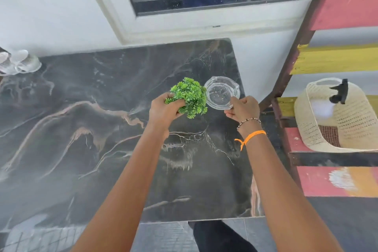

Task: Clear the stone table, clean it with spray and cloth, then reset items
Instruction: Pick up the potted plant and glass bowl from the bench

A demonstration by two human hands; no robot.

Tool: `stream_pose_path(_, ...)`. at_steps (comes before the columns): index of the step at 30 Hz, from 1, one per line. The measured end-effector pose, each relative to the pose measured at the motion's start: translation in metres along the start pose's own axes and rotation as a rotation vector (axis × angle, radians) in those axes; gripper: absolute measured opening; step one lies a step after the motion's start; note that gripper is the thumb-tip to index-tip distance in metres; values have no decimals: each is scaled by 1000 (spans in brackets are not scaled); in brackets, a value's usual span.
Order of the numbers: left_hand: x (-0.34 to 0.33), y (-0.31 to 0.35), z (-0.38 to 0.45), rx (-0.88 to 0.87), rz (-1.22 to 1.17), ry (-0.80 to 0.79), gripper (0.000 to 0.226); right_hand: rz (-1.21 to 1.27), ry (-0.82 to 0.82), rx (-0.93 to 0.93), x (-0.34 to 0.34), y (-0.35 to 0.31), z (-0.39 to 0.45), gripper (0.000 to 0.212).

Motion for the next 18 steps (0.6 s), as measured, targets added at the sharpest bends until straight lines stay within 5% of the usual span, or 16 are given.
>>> stream_pose_path(18,-96,52,217,40,-105,-13,24,-32,169,-172,-64,-74,180,20)
Point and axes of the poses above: each hand's wrist, its own z-axis towards the middle knuckle, its own x-axis out of the back of the hand, y = z × x, the point moved 10 cm from there along z, towards the middle knuckle, and after that the axes turned 12 degrees about -z, right-handed, at the moved point
